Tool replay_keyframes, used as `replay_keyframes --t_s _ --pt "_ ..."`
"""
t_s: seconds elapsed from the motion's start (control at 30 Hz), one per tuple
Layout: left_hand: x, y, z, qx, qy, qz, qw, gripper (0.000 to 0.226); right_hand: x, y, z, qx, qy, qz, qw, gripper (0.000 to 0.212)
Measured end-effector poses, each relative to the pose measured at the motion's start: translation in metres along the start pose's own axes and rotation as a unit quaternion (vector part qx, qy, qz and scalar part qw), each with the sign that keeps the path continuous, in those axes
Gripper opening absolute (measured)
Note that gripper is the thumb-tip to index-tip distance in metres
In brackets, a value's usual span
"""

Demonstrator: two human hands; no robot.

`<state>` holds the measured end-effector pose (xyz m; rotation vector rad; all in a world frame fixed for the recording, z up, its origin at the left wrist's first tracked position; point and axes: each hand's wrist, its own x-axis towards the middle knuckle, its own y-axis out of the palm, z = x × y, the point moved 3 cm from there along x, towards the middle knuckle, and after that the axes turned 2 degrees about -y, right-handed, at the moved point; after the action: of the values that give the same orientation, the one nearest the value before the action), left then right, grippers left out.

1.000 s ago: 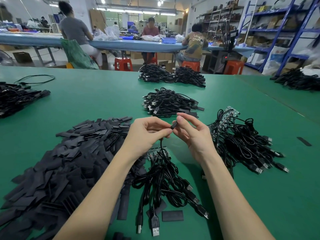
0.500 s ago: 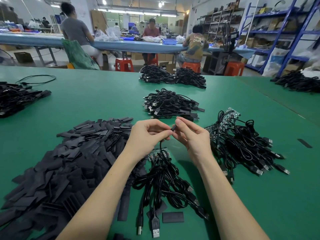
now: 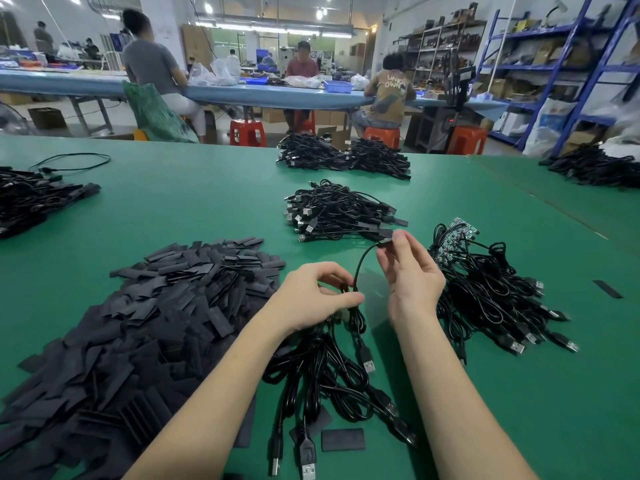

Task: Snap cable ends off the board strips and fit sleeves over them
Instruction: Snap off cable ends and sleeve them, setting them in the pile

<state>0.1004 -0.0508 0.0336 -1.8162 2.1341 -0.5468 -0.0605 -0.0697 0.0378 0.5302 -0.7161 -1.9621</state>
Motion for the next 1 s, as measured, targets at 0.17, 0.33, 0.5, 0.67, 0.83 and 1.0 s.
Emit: replay_keyframes --t_s 0.17,0.33,0.5,0.67,0.83,1.0 --pt "-0.001 0.011 -0.007 0.055 0.044 -0.054 0.996 0.022 0.001 0.002 0.0 0.034 -0.007 0.017 0.999 0.009" --pt "0.008 0.006 -0.019 0.026 0.067 -0.13 0.989 0.039 0.005 -0.001 -0.006 0.015 0.029 -0.006 0.999 0.02" --pt "0.046 -0.013 -0.052 0.098 0.157 -0.171 0.968 0.029 0.004 -0.003 -0.016 -0.065 0.055 -0.018 0.996 0.015" --pt "0.105 -0.023 -0.072 0.417 0.205 -0.1 0.88 0.029 0.004 -0.004 -0.022 -0.134 0.04 -0.01 0.99 0.012" --pt "0.129 -0.015 -0.032 0.541 0.169 -0.027 0.824 0.028 0.005 -0.002 -0.028 -0.191 0.003 0.008 0.982 0.012" --pt "0.132 -0.005 -0.003 0.536 0.137 -0.062 0.83 0.026 0.004 -0.001 -0.03 -0.221 -0.013 0.02 0.975 0.012"
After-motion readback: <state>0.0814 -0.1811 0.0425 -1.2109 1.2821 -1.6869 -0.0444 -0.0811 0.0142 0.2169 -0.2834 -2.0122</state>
